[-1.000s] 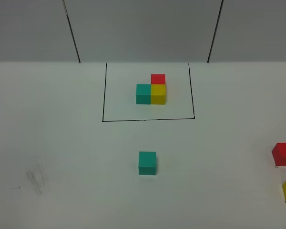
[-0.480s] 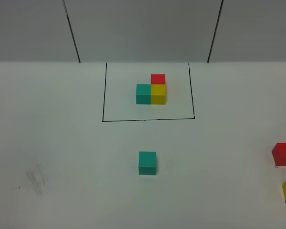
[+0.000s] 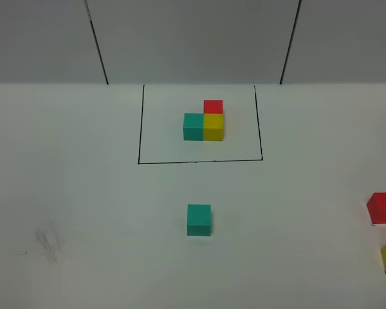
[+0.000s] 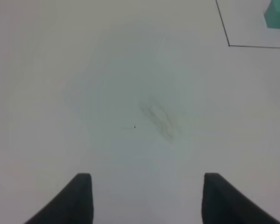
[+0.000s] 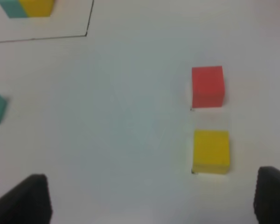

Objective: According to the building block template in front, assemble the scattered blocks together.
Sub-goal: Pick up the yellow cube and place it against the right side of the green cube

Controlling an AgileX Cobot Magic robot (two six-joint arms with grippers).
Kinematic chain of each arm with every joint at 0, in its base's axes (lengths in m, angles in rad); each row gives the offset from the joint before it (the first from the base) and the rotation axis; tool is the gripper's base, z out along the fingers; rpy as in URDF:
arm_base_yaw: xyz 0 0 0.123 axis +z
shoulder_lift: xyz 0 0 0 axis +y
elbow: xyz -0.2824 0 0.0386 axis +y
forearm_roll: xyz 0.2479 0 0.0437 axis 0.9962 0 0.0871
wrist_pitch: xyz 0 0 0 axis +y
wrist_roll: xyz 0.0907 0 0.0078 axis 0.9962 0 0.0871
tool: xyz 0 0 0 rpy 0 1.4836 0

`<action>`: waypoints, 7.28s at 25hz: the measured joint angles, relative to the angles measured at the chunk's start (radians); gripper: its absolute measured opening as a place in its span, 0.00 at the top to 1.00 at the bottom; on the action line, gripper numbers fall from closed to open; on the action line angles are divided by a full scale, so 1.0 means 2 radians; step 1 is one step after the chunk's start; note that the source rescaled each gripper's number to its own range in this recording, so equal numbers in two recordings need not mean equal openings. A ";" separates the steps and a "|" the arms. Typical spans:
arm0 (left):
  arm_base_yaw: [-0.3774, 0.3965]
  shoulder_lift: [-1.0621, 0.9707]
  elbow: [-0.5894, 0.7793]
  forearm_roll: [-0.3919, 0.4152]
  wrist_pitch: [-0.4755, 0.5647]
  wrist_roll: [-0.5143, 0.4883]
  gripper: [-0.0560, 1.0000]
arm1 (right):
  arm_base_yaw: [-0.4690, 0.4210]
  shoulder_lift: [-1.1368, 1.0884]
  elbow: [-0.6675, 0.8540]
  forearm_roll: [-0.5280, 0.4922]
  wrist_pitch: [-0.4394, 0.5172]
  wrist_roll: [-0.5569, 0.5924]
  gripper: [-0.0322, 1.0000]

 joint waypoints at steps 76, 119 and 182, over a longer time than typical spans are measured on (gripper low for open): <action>0.000 0.000 0.000 0.000 0.000 0.000 0.79 | -0.021 0.618 -0.055 -0.112 -0.194 0.108 0.97; 0.000 0.000 0.000 0.000 0.000 0.000 0.79 | 0.298 0.792 -0.417 -0.082 0.016 -0.439 0.97; 0.000 0.000 0.000 0.000 0.000 0.000 0.79 | 0.333 0.872 -0.476 -0.067 -0.009 -0.454 0.97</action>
